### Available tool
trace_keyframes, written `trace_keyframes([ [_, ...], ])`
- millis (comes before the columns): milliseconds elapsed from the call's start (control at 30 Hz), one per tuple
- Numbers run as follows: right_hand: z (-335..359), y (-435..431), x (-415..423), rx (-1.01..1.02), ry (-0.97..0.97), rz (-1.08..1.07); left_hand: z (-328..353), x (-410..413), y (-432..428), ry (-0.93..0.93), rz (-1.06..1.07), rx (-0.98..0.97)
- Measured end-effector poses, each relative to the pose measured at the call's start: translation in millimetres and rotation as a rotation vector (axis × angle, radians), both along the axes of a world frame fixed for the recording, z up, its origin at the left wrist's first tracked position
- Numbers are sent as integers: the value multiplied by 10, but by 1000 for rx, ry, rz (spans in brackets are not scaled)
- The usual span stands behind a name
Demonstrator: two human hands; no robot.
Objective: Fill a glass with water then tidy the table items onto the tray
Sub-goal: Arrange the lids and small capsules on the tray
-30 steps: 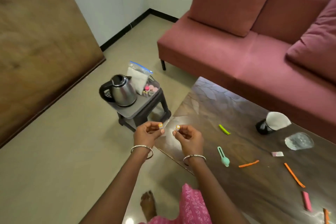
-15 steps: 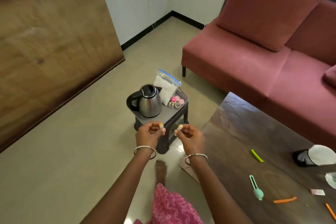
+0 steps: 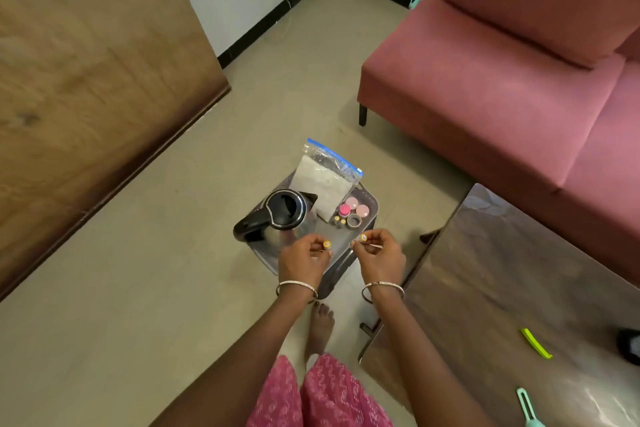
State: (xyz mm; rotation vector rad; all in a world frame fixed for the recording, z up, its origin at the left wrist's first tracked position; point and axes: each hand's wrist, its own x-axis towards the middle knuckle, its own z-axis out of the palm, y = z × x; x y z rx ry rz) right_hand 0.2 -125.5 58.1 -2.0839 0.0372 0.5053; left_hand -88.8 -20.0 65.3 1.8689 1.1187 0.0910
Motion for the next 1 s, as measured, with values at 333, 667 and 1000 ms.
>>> trace_keyframes([
  [333,-825,374,351,-177,16,100,-868,516,135,234,-140,219],
  [667,-1608,576,395,-359,-77,264,-1698,869,152,417,-194,127],
  [1000,-1819,611,399,-425,-155,313,-1881,920,130,348,-119,118],
])
